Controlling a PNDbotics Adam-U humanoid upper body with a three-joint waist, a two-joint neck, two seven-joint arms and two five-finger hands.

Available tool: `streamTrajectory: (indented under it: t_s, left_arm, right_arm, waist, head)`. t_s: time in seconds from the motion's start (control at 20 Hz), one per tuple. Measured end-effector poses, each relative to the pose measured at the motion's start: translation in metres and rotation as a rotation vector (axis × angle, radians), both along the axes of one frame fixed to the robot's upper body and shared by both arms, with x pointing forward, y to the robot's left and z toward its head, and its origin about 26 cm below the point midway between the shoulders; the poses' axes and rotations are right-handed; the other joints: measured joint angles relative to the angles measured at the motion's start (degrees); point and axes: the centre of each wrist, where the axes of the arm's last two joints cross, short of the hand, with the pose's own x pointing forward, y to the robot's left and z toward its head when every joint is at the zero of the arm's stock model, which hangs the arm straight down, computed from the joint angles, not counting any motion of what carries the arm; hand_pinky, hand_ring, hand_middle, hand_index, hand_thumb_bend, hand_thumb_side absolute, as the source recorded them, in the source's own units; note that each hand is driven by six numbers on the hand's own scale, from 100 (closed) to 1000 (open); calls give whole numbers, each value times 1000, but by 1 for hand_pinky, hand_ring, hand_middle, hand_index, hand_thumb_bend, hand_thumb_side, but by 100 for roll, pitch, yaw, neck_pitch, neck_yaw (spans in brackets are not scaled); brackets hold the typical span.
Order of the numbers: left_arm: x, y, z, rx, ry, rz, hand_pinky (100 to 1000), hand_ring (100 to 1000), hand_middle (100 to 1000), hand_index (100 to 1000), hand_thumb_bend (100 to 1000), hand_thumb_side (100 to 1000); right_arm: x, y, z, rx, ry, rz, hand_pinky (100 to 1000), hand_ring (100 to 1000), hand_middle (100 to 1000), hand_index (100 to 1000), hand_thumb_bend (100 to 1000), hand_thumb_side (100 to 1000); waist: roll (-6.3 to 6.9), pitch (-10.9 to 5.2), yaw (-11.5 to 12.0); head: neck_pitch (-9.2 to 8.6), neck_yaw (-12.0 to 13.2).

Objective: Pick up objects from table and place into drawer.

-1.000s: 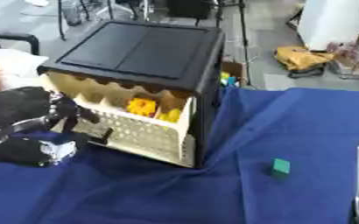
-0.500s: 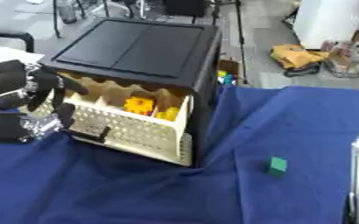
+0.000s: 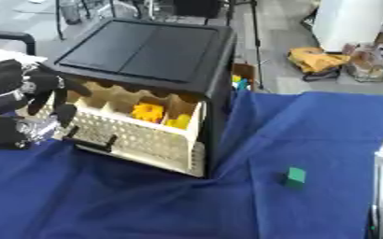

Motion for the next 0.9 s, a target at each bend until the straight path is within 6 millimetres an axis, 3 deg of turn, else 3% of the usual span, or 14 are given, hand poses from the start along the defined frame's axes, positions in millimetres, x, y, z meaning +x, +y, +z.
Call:
streamTrajectory:
  t_s: [0.15,0.2,0.35,0.4,0.6,0.65,0.7,0.75,0.8,0.85,0.9]
  left_arm:
    - [0,0,0,-52,-16,-24,100,167,261,680,100,1000]
    - [1,0,-1,-98,-31,-44,100,138,219,637,100,949]
    - [2,0,-9,-337,-98,-135,100,100,150,539,100,880]
    - [2,0,-12,-443,-135,-169,100,100,147,545,100,875]
    - [4,-2,-15,-867,-309,-300,100,147,219,611,100,936]
    - [5,-3,-16,-946,-336,-325,100,217,288,649,100,941]
    - [6,-5,-18,-1013,-356,-351,100,227,297,654,100,941]
    - [7,-7,-19,-1071,-372,-377,100,307,369,687,165,943]
    - [7,-9,-20,-1118,-384,-401,100,322,383,692,180,943]
    - [8,-11,-20,-1157,-394,-424,156,397,447,713,249,944]
    - [8,-13,-20,-1189,-401,-445,170,411,457,717,264,943]
  right_arm:
    - [0,0,0,0,0,0,678,719,564,701,100,1000]
    - [0,0,1,0,0,0,678,719,564,701,100,1000]
    - [0,0,2,-3,-2,-2,678,720,564,702,100,1000]
    - [0,-1,2,-5,-2,-4,679,721,564,702,100,1000]
    - [0,-1,4,-10,1,-7,684,729,571,710,100,1000]
    - [0,-1,6,-16,2,-9,690,736,577,719,100,1000]
    - [0,-1,7,-22,6,-11,691,737,578,720,100,1000]
    - [-1,-1,9,-31,10,-14,696,744,584,729,100,1000]
    - [-1,-1,12,-41,16,-16,698,746,585,731,100,1000]
    - [-1,-1,14,-54,23,-18,709,755,594,742,100,1000]
    - [-1,0,16,-66,31,-21,710,757,596,744,100,1000]
  waist:
    - [-11,8,2]
    - [-12,13,4]
    - [-12,42,5]
    - [-13,44,7]
    - [-16,65,8]
    - [-19,68,8]
    - [-20,68,8]
    - [-22,68,8]
    - [-25,68,8]
    - [-27,68,8]
    - [-29,68,7]
  head:
    - [0,0]
    - [0,-2]
    - [-1,-27]
    - [-1,-47]
    - [-1,-107]
    - [-1,-112]
    - [0,-116]
    - [0,-120]
    - [1,-124]
    - [1,-130]
    - [1,-143]
